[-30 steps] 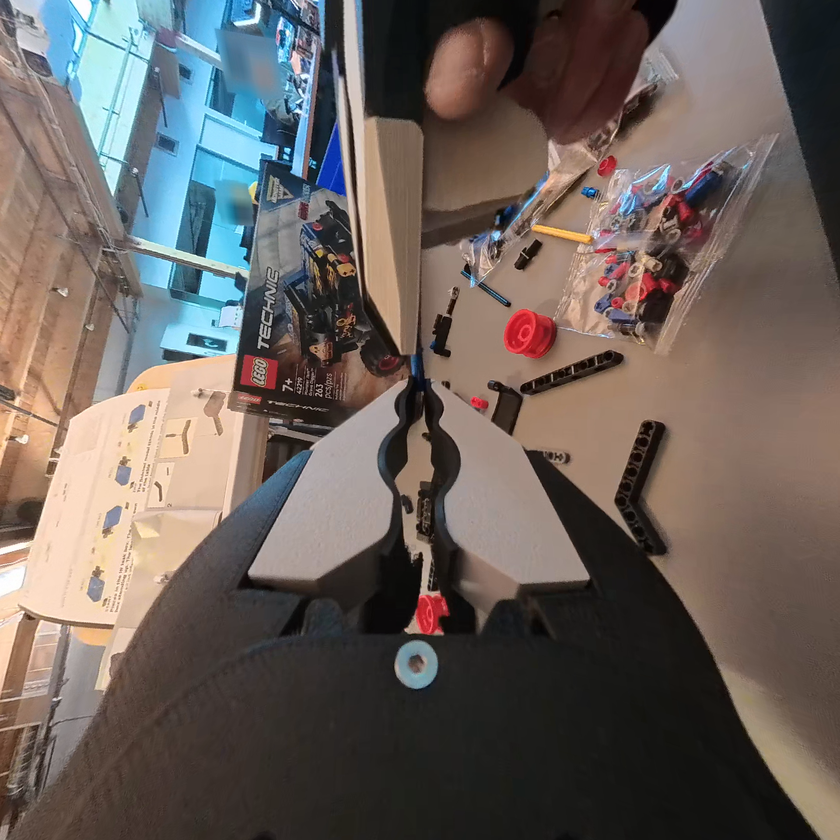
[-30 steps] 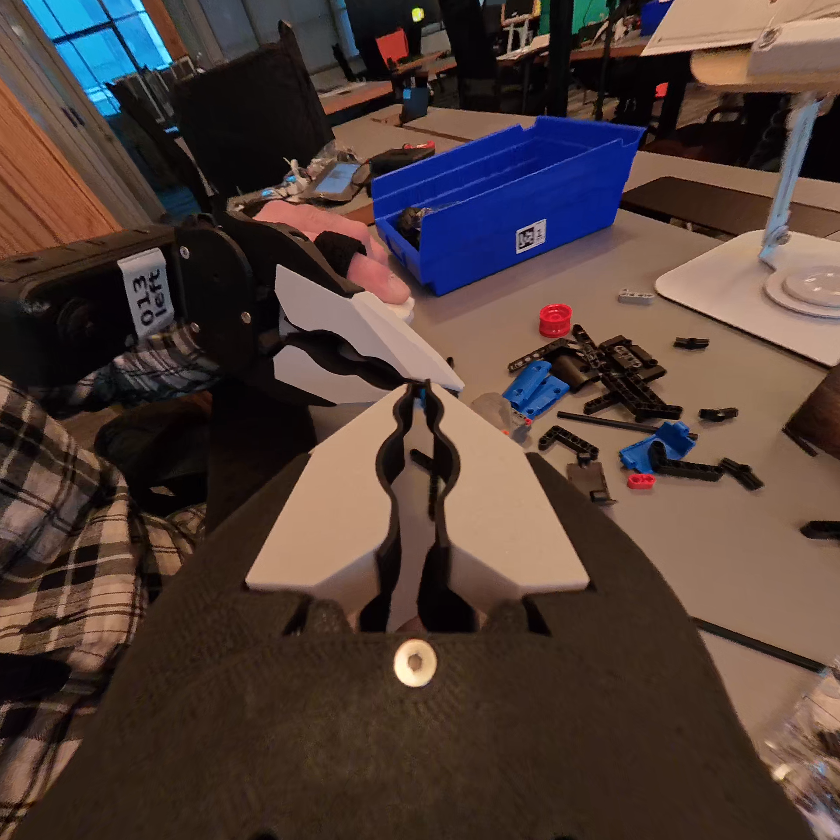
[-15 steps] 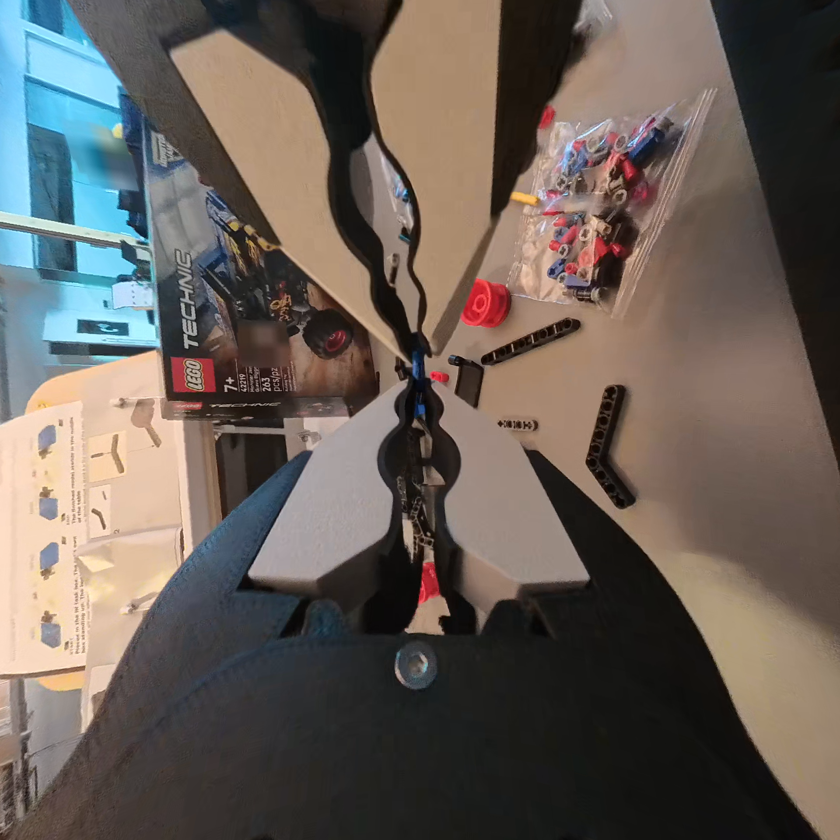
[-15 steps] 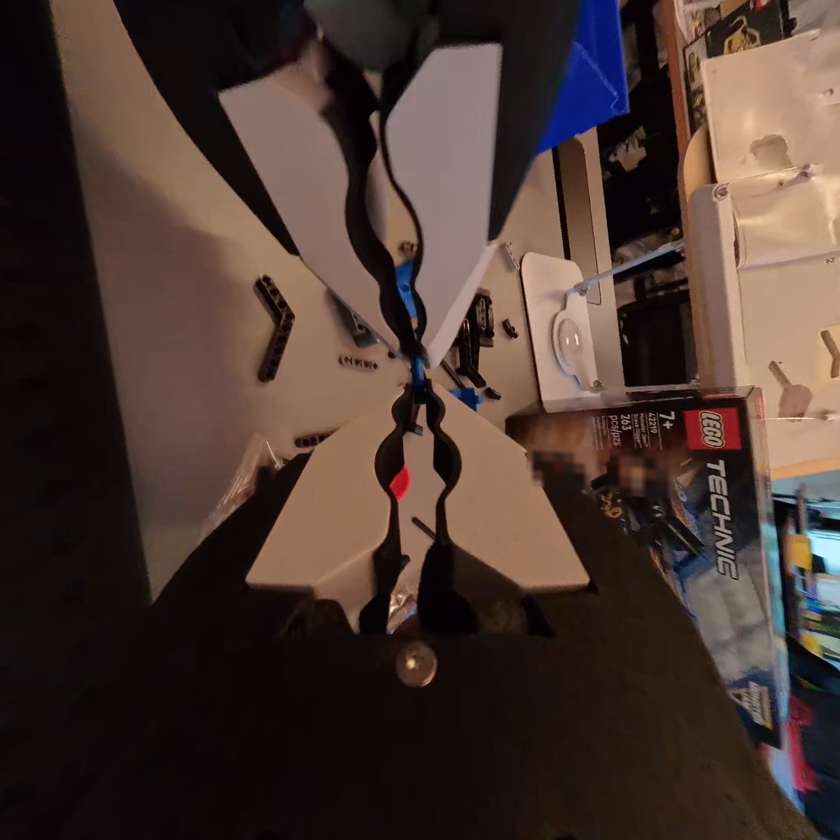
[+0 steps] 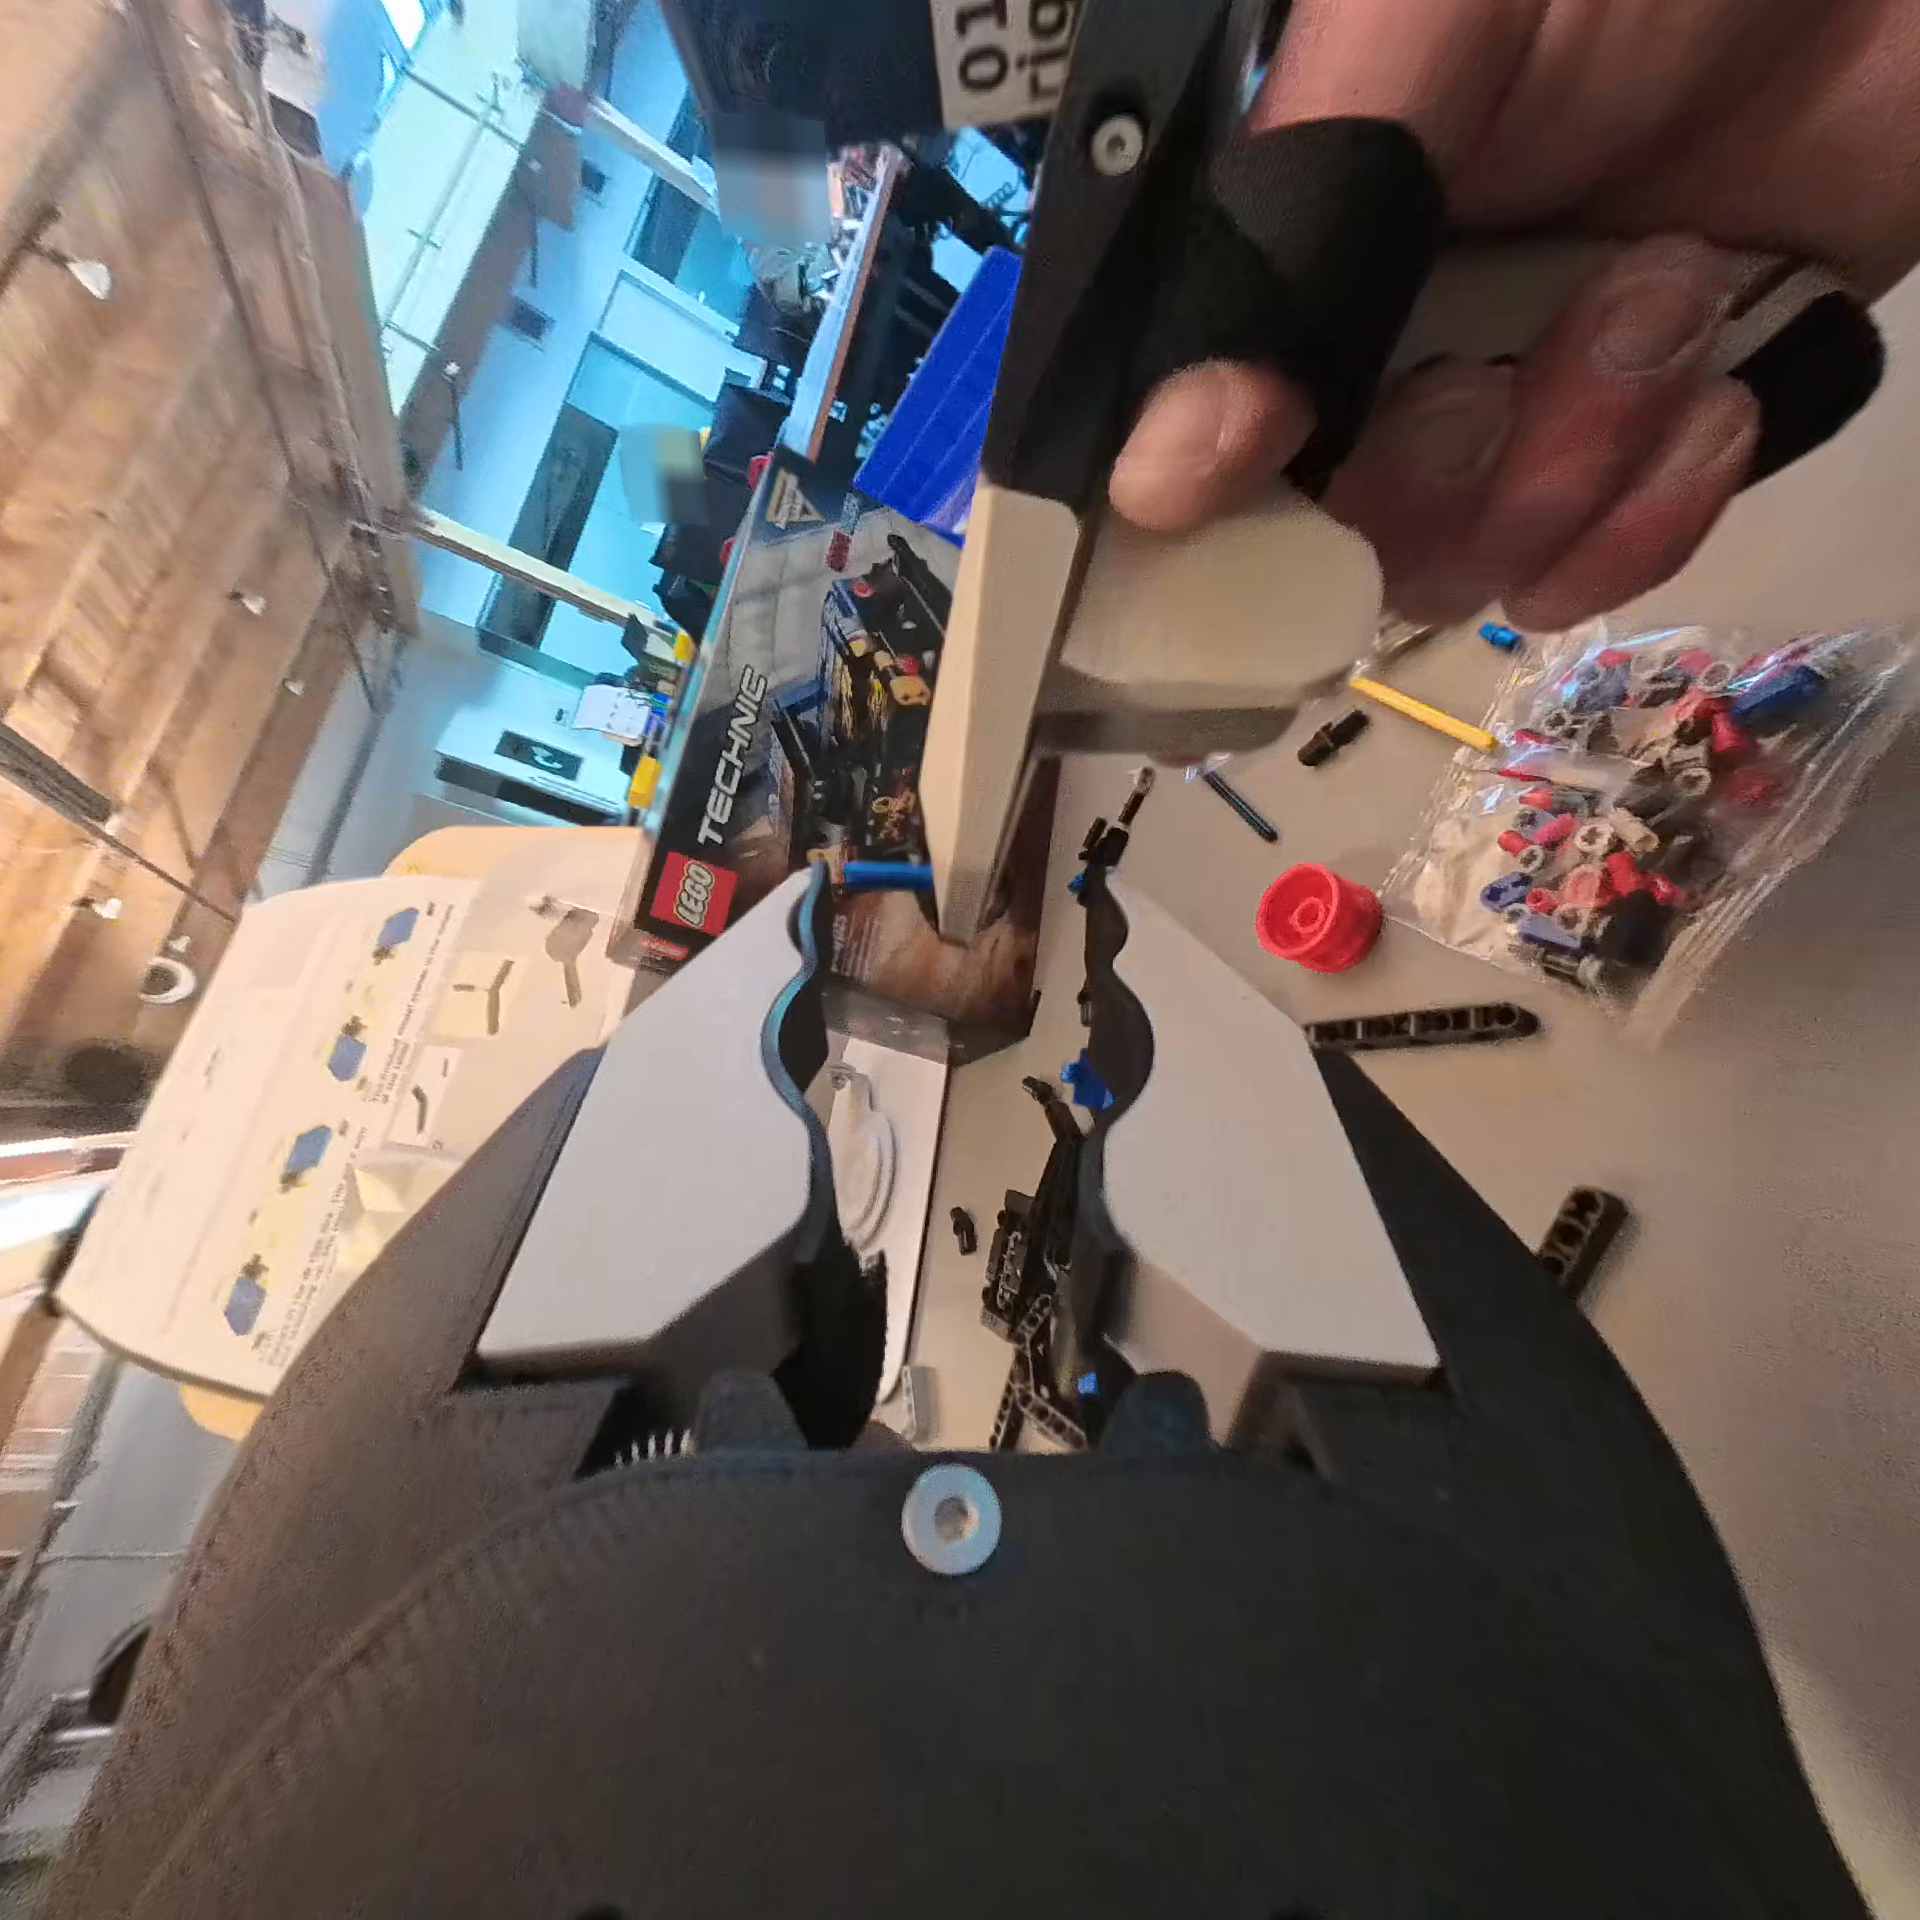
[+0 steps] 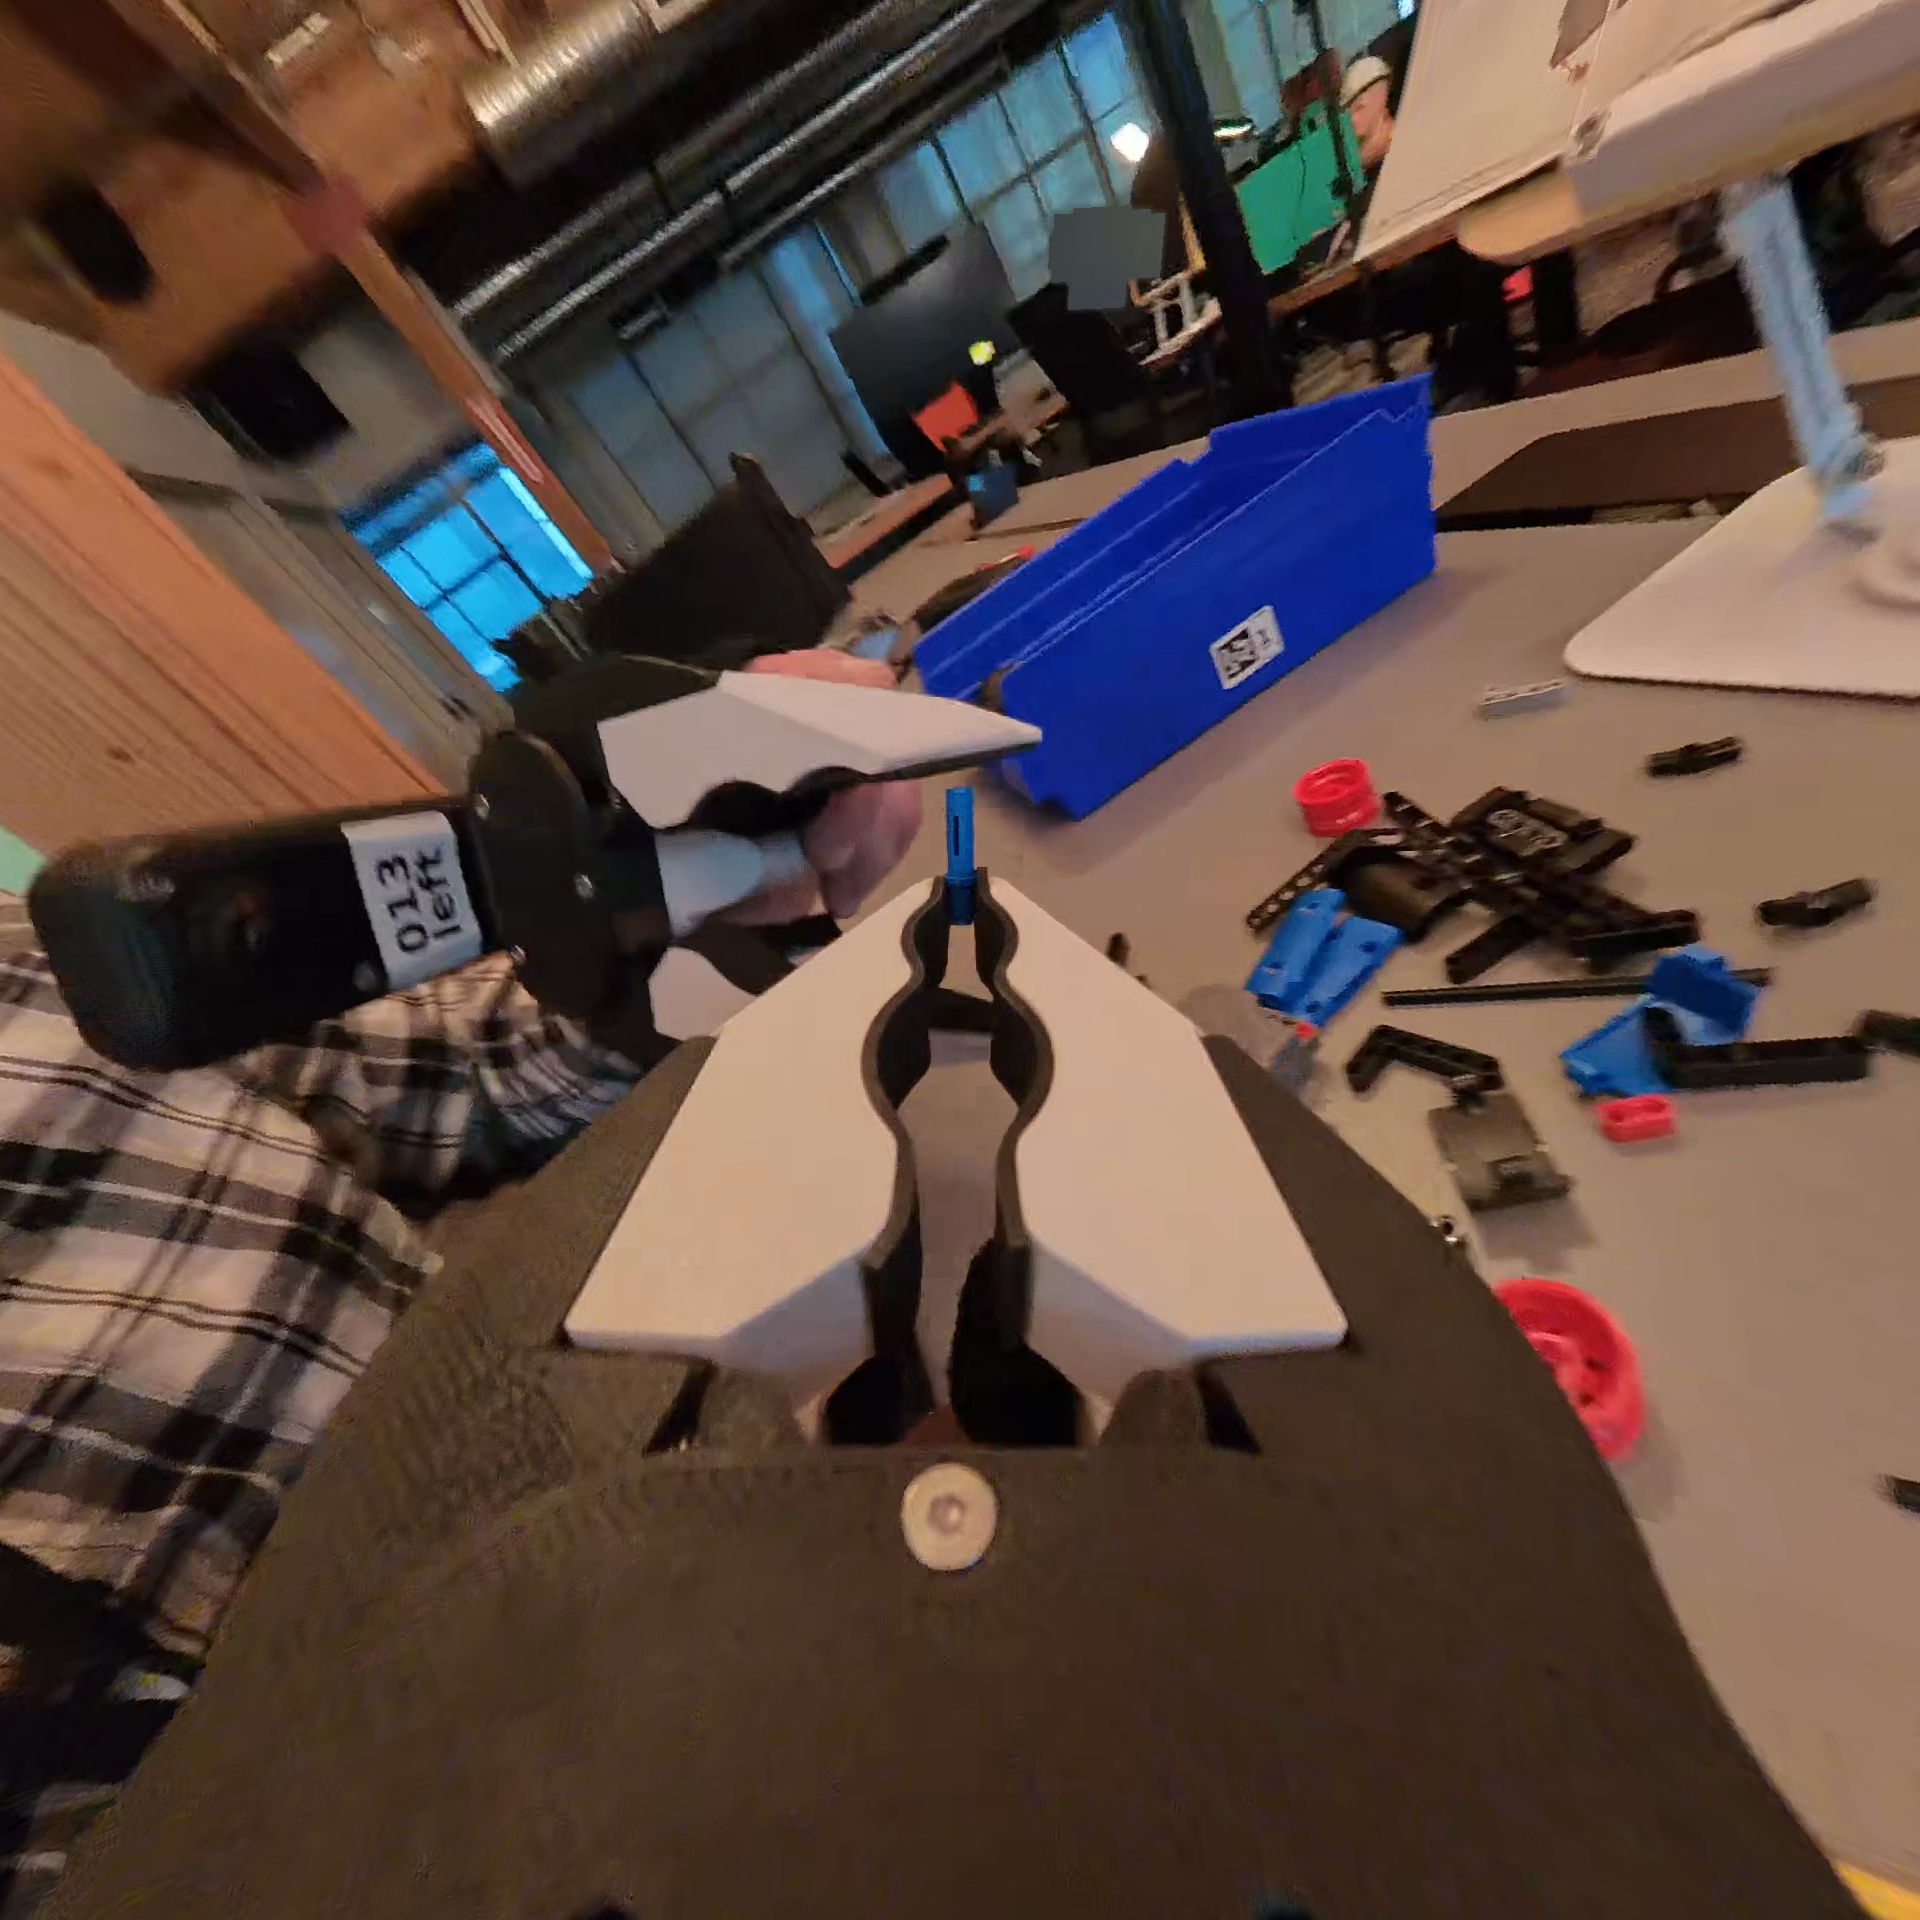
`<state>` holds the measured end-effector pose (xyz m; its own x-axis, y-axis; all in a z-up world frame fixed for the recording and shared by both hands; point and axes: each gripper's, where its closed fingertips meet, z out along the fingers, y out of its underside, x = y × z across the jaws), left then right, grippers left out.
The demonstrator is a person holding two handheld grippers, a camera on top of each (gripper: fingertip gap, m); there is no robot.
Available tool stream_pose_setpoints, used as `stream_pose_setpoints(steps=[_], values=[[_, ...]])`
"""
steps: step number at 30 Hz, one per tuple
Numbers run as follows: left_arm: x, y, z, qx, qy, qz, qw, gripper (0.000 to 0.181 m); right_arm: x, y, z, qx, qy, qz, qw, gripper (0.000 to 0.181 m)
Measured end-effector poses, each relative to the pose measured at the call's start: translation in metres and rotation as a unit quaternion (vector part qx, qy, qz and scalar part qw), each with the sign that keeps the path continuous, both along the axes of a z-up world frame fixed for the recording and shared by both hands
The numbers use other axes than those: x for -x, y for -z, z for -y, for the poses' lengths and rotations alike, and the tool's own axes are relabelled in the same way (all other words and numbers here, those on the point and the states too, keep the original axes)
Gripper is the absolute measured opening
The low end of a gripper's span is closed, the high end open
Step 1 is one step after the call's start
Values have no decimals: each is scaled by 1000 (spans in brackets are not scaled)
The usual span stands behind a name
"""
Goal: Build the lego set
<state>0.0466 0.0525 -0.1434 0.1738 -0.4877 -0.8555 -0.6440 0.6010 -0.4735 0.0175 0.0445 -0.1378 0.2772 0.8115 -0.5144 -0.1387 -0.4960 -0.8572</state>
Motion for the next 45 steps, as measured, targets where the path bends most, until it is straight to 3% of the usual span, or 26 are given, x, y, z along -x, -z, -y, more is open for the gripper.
stream_pose_setpoints(steps=[2, 8, 14, 19, 22, 24, 26, 27, 31, 34, 36, 40, 43, 45], values=[[-1, -2, -1, -24, -4, 3, 1000, 31, 4, 3, 4, 11, -11, -4, 1000, 2], [-1, -1, 3, -21, 20, -2, 1000, 24, 3, 3, 9, 14, -27, -8, 1000, 3], [1, 2, 7, 18, 54, -7, 998, 23, -5, -3, 7, 12, -25, -28, 999, 11], [0, 4, 13, 22, 88, -31, 995, 23, -2, -1, 13, 35, -59, -31, 997, 6], [0, 2, 9, 9, 83, -33, 996, 23, -1, -4, 10, 30, -47, -43, 998, 3], [-1, -5, 5, 9, 71, -3, 997, 23, -4, -12, 6, 24, -32, -67, 997, 2], [2, -18, -3, 6, 41, 44, 998, 47, -13, -26, -1, 13, -2, -119, 993, 2], [3, -23, -4, 7, 35, 65, 997, 48, -19, -33, -4, 9, 15, -147, 989, 2], [-1, -25, -2, 35, 13, 114, 993, 35, -24, -39, -8, -7, 48, -182, 982, 2], [-6, -26, -1, 97, -3, 167, 981, 26, -23, -43, -5, -29, 61, -195, 979, 2], [-8, -29, 3, 147, 4, 207, 967, 11, -19, -43, -3, -40, 68, -188, 979, 2], [-5, -28, 5, 198, 13, 229, 953, 5, -16, -42, 0, -78, 83, -153, 982, 2], [-3, -25, 5, 206, 16, 218, 954, 2, -15, -40, 3, -105, 84, -115, 984, 3], [1, -21, 4, 176, 18, 179, 968, 1, -13, -34, 5, -123, 76, -63, 987, 4]])
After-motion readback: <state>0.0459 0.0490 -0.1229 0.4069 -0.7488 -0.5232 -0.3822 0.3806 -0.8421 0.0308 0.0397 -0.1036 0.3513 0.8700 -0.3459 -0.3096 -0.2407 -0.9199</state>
